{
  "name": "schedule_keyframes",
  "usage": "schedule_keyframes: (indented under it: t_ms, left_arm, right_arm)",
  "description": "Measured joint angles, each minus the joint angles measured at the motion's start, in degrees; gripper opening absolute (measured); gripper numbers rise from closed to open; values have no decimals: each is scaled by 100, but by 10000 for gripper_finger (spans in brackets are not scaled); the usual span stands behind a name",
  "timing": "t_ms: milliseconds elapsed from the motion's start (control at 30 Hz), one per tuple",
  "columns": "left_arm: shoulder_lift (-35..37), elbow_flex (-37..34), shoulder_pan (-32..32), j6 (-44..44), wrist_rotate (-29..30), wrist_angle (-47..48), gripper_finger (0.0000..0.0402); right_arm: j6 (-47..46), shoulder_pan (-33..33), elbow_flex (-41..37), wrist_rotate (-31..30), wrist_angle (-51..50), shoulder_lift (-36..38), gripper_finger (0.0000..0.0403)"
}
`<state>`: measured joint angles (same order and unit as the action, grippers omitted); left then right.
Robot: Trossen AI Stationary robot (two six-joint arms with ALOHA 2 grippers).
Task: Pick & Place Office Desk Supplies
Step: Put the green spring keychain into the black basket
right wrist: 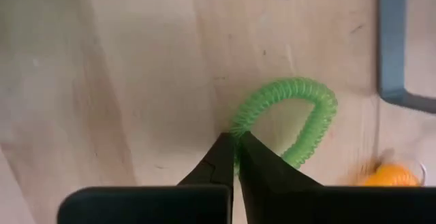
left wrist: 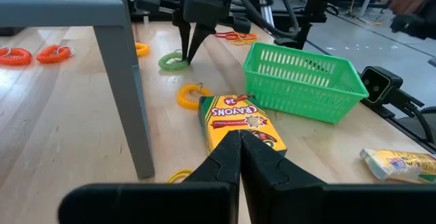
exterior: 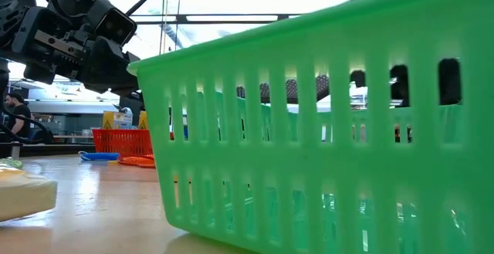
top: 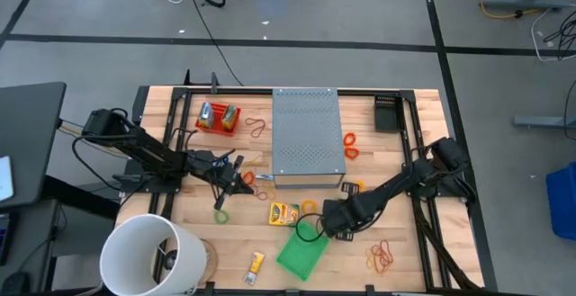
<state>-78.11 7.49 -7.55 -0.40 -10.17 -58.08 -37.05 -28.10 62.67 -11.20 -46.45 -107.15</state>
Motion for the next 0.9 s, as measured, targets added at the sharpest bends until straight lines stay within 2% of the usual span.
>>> schedule_keyframes:
  t_ms: [367, 667, 900]
  left_arm:
    - [0, 0, 0, -2, 0, -1, 8]
    - [0, 0, 2, -4, 2, -13, 8]
    - [0, -2, 1, -24, 2, -31, 8]
  right_arm:
    - [-1889, -619, 1061, -969, -2110, -21, 4]
    - [-3777, -550, 1085, -1745, -4256, -10, 4]
    - [-3754, -18, 919, -2298, -4353, 108, 4]
